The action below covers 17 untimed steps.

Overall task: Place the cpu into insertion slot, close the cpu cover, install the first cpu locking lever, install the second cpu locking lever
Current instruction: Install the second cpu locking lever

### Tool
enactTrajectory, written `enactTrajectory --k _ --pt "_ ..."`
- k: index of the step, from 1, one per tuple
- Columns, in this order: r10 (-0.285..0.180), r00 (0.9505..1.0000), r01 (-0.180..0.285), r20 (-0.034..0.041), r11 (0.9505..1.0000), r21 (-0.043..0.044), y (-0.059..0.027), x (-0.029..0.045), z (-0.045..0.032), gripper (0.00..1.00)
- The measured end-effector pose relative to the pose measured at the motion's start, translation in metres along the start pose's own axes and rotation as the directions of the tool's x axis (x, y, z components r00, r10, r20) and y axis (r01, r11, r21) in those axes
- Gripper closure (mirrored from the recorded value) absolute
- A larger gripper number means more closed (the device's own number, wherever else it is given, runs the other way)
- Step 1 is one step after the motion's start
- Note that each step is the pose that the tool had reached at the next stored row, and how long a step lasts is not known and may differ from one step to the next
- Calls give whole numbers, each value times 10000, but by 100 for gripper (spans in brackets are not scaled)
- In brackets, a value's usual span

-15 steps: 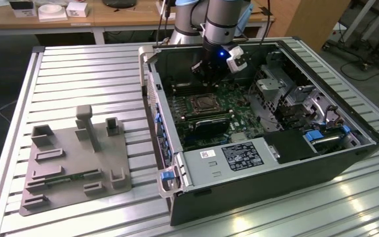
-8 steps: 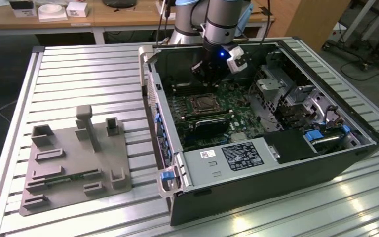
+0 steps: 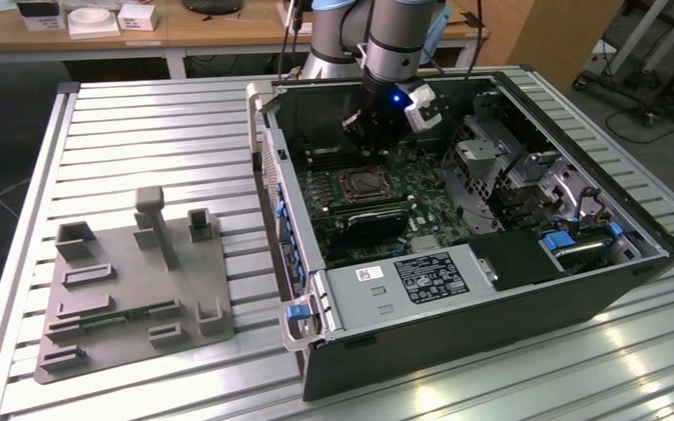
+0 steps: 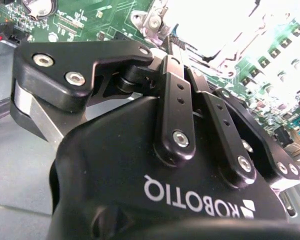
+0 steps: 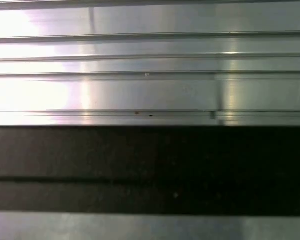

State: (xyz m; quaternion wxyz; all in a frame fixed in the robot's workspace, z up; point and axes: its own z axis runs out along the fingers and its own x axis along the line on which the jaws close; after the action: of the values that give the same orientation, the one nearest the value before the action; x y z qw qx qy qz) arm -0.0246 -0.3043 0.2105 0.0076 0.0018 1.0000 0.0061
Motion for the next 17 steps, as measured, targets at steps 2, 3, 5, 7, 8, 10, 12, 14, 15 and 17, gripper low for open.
enactTrajectory --k 2,3,5,7,8,10,12,14,15,17 --pt "1 10000 -1 1 10000 -1 -4 -1 1 90" --pt "0 10000 0 1 10000 -1 -4 -5 1 90" --pt "0 10000 0 0 10000 0 -5 -24 1 90" --pt "0 10000 0 0 10000 0 -5 -37 2 90" --pt "0 10000 0 0 10000 1 -4 -38 2 90" --pt "0 10000 0 0 10000 1 -4 -38 5 90" --pt "0 10000 0 0 10000 1 -4 -38 5 90" --pt "0 10000 0 0 10000 0 -4 -38 5 90" --pt "0 10000 0 0 10000 0 -4 -38 5 90" --pt "0 10000 0 2 10000 -3 -6 -38 7 90"
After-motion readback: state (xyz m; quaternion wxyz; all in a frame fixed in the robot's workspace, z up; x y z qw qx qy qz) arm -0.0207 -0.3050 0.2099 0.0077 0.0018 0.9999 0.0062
